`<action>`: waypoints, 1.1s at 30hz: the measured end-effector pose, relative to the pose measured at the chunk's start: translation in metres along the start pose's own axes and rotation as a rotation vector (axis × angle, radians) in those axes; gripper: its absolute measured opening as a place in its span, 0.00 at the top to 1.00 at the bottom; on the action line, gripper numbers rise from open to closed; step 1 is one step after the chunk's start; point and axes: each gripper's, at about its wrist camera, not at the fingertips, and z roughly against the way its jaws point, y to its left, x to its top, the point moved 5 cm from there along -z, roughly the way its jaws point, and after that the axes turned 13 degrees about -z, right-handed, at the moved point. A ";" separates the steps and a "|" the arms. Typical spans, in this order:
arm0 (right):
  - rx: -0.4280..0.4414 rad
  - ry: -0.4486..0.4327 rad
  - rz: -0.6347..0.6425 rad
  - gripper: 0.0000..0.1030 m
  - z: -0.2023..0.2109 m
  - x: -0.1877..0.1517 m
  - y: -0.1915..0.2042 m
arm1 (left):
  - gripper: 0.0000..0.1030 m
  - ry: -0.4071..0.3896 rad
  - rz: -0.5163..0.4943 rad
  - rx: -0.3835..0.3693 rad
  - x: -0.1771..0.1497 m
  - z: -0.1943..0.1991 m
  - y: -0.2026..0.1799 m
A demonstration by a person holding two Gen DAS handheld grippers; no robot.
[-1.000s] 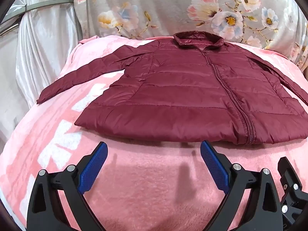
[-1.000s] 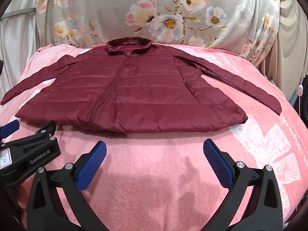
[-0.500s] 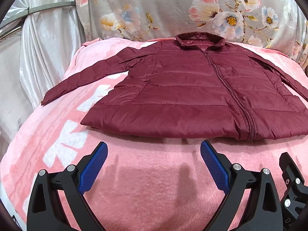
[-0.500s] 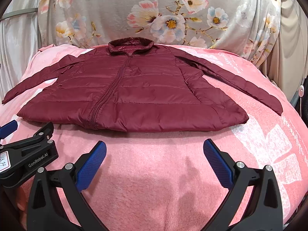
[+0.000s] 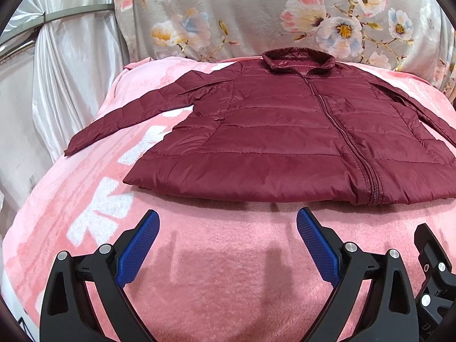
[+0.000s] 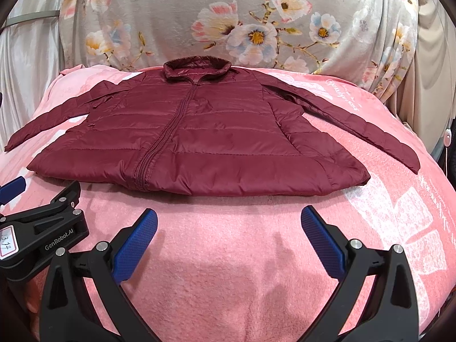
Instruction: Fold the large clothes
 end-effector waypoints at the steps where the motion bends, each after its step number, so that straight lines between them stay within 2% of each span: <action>1: 0.000 0.000 0.000 0.05 0.000 0.000 -0.001 | 0.08 0.001 0.001 -0.001 0.000 0.000 0.000; 33: -0.001 0.002 -0.001 0.05 -0.001 -0.001 0.000 | 0.08 0.003 0.005 -0.007 -0.002 -0.002 -0.002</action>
